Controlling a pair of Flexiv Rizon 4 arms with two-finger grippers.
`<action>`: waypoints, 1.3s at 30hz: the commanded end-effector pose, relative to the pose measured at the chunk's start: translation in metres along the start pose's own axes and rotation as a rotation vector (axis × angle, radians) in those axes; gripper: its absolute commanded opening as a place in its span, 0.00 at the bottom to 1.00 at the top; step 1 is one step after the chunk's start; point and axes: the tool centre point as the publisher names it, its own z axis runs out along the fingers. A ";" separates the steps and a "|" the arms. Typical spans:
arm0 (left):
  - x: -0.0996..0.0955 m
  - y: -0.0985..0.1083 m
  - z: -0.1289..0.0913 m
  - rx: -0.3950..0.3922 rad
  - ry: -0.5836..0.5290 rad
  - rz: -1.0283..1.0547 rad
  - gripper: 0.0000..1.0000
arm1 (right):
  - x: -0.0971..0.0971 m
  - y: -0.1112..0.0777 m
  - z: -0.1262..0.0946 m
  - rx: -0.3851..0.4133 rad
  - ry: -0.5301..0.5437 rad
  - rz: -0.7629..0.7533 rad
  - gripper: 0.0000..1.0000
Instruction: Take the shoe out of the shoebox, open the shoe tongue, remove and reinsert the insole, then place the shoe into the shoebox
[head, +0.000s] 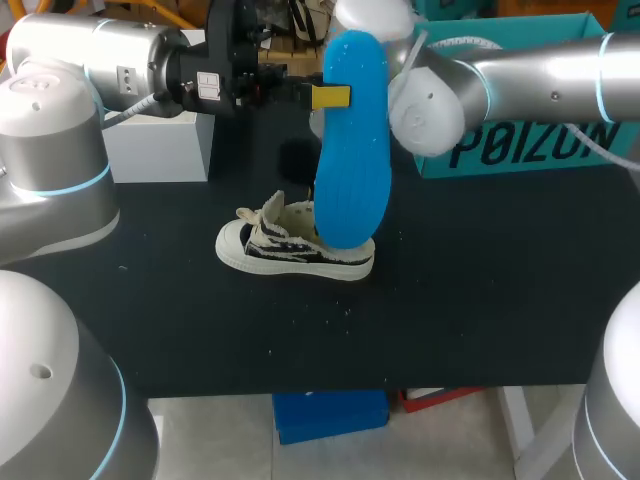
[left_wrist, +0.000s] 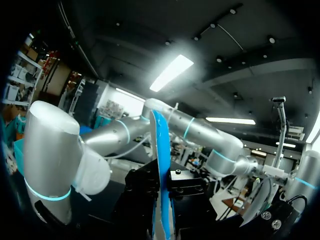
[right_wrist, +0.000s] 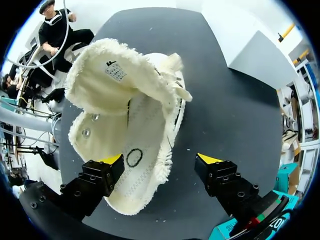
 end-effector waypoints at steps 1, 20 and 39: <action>0.000 0.000 0.001 -0.001 -0.005 -0.001 0.00 | -0.003 0.006 0.010 0.059 0.004 0.009 0.95; 0.000 0.000 0.001 -0.001 -0.005 -0.001 0.00 | -0.007 0.016 0.032 0.048 0.021 0.051 0.43; 0.000 0.000 0.001 -0.001 -0.005 -0.001 0.00 | -0.010 0.021 0.033 -0.038 0.079 0.051 0.00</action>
